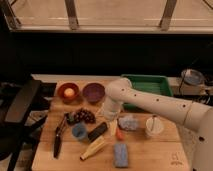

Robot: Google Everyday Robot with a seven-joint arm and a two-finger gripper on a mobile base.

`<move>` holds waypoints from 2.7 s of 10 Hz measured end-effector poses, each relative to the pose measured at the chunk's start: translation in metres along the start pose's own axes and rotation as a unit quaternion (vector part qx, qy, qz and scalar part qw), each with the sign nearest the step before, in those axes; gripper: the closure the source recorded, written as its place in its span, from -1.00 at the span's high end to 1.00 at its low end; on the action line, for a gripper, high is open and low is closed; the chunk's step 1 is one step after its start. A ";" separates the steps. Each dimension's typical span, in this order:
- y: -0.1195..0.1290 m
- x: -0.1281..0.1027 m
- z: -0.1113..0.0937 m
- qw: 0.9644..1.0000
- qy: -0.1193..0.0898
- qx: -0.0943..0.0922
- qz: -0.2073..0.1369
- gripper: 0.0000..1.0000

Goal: Place eraser in plastic cup

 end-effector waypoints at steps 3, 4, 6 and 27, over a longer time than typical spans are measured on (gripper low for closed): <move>-0.003 0.005 0.020 1.000 -0.017 -0.001 0.001 0.60; -0.003 0.008 0.025 1.000 -0.022 0.001 0.001 0.60; -0.002 0.013 0.031 1.000 -0.027 0.006 0.000 0.60; -0.030 -0.049 -0.093 0.993 0.063 0.069 -0.074 -1.00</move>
